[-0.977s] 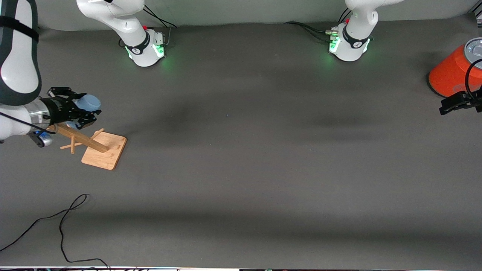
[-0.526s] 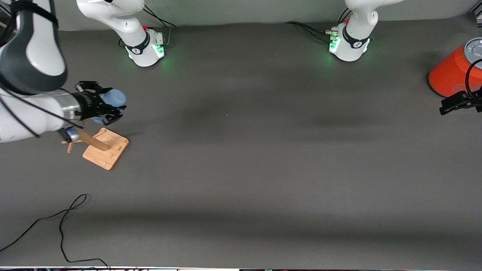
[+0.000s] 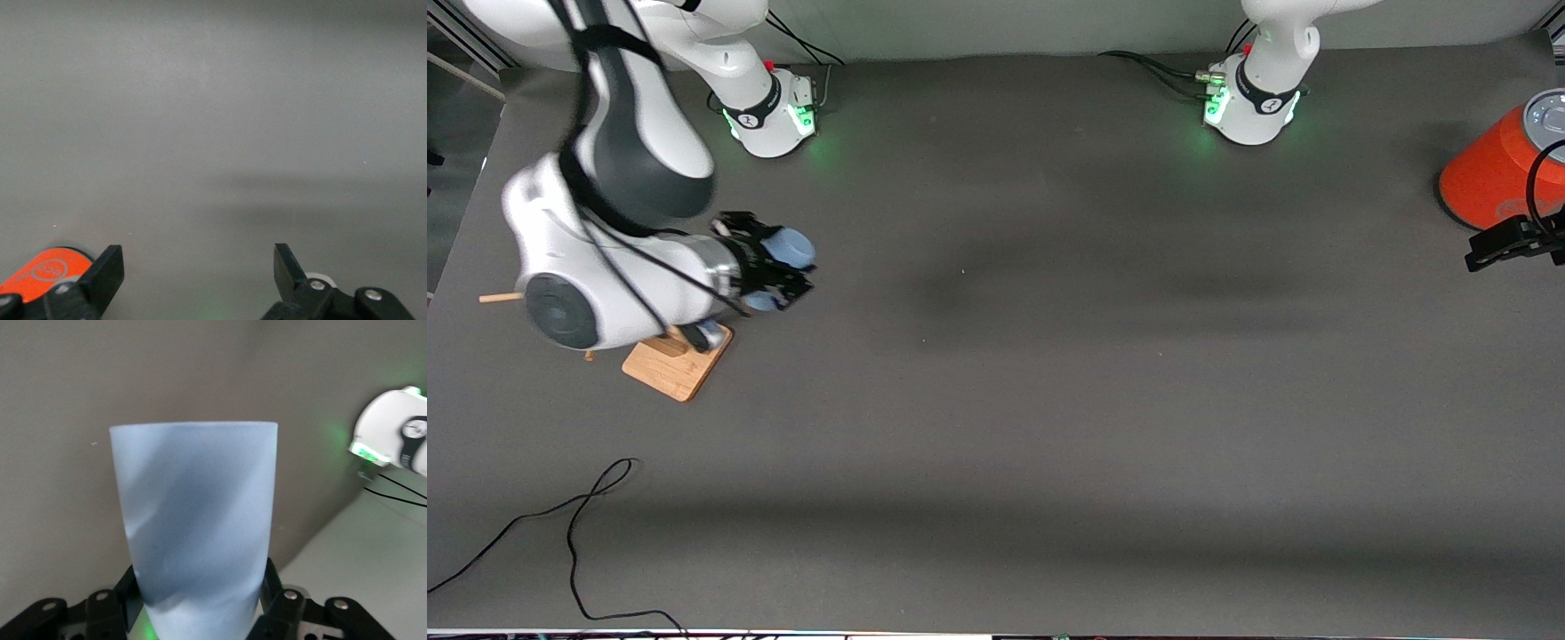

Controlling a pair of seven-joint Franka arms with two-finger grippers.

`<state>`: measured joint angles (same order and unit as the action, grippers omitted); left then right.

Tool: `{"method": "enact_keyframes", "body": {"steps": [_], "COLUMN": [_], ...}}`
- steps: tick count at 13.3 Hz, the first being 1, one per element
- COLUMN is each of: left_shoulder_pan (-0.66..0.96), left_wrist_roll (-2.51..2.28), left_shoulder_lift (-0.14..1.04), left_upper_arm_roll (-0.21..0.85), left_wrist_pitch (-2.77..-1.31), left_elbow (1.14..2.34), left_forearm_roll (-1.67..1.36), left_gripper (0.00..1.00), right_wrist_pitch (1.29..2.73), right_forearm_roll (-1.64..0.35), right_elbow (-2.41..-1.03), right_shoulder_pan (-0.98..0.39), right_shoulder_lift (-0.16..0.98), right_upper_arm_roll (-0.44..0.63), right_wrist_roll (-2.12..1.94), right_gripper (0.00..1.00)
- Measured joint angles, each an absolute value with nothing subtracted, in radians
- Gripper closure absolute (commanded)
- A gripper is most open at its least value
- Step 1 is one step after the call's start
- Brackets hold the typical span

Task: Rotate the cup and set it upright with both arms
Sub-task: 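Carry the blue cup to the table middle with the right gripper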

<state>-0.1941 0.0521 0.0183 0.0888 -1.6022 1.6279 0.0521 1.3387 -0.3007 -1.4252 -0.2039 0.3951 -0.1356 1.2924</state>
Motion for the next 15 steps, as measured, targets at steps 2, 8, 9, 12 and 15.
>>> {"method": "enact_keyframes", "body": {"steps": [2,8,9,12,15], "left_shoulder_pan": [-0.197,-0.208,-0.209,-0.211,-0.211], "left_wrist_roll": [0.052,0.052,0.052,0.053,0.053], "left_shoulder_lift": [0.021,0.034,0.039,0.063,0.102], "left_upper_arm_roll": [0.087,0.085,0.085,0.085,0.086], "left_wrist_pitch": [-1.602,-1.602,-1.602,-1.603,-1.600], "left_elbow": [1.628,1.629,1.629,1.630,1.632], "left_forearm_roll": [0.052,0.051,0.051,0.051,0.051], "left_gripper": [0.00,0.00,0.00,0.00,0.00], "right_wrist_pitch": [1.427,1.692,1.729,1.856,1.971], "right_forearm_roll": [-0.264,-0.035,0.016,0.094,0.139], "right_elbow": [-1.422,-1.380,-1.378,-1.376,-1.387], "right_shoulder_pan": [-0.272,-0.508,-0.551,-0.664,-0.744], "right_shoulder_lift": [0.432,0.586,0.614,0.681,0.728], "right_upper_arm_roll": [-0.138,-0.143,-0.144,-0.144,-0.143], "right_wrist_roll": [1.292,1.243,1.213,1.108,1.046], "right_gripper": [0.88,0.88,0.88,0.88,0.84]}}
